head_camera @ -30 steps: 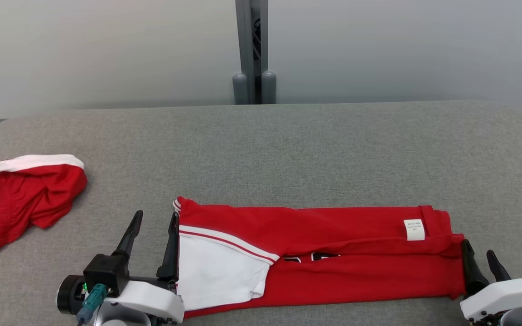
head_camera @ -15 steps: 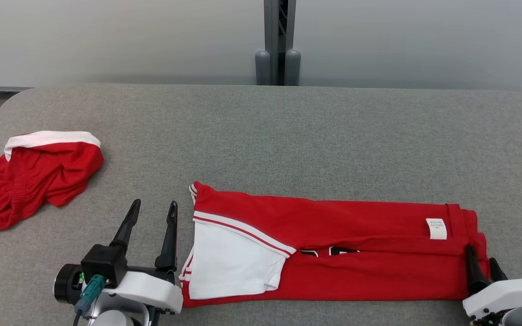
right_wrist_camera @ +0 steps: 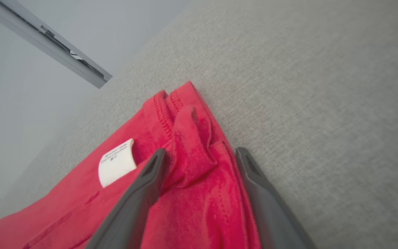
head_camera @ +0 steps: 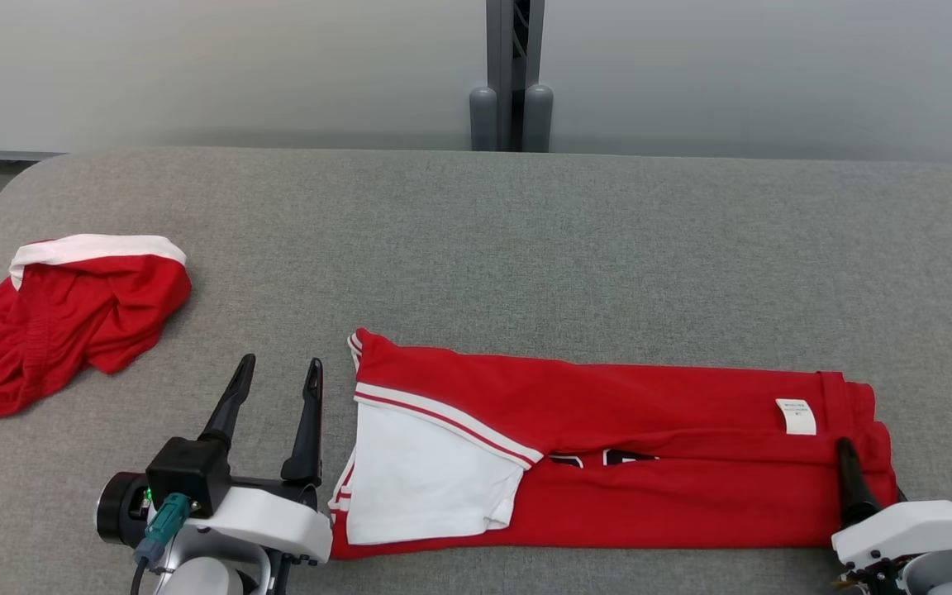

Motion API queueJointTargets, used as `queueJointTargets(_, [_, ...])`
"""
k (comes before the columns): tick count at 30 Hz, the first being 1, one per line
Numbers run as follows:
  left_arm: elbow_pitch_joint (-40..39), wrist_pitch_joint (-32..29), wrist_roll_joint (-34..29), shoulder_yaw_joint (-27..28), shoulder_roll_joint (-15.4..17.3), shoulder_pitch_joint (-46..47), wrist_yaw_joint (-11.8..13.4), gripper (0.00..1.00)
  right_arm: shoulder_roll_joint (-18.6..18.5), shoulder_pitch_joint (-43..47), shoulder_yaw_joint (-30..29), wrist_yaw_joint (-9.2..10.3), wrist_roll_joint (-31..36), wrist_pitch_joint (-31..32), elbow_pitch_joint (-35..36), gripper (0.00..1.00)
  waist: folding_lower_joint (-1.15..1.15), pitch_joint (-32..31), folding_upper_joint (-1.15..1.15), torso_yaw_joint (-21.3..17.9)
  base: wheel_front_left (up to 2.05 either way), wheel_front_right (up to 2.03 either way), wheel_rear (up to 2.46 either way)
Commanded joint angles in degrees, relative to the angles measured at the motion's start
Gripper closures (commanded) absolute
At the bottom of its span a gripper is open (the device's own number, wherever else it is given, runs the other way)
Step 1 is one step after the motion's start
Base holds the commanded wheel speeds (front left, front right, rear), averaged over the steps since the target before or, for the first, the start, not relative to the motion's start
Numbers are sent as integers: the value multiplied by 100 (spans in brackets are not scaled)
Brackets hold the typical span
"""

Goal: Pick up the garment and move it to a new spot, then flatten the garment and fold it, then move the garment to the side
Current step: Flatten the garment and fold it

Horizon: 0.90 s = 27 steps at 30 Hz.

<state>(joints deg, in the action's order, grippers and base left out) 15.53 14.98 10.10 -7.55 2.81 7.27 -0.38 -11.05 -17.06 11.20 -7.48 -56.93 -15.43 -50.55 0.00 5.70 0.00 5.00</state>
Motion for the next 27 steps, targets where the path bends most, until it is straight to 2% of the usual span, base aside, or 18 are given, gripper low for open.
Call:
queueJointTargets(1, [20, 16, -26, 29, 19, 62, -6, 0, 110, 43, 187, -4, -114, 44, -9, 0, 0, -17, 0, -2, 0, 0, 0])
queueJointTargets(5, [31, 16, -37, 39, 19, 75, -3, 0, 88, 20, 365, -4, -225, 46, 28, 0, 0, -33, 0, -2, 0, 0, 0])
queueJointTargets(7, [33, 16, -32, 38, 18, 82, 2, 0, 43, 2, 436, -4, -287, 45, 41, 64, 0, -40, 0, 0, 0, 0, 0])
queueJointTargets(8, [28, 16, -25, 39, 19, 90, 6, 0, 23, -21, 440, -4, -328, 45, 66, 100, 0, -38, 0, 0, 0, 0, 0])
queueJointTargets(27, [71, 16, 180, -16, 19, -55, 89, 0, -397, -195, 113, -3, -42, 18, 93, 100, 0, -304, 0, 58, 0, 0, 0])
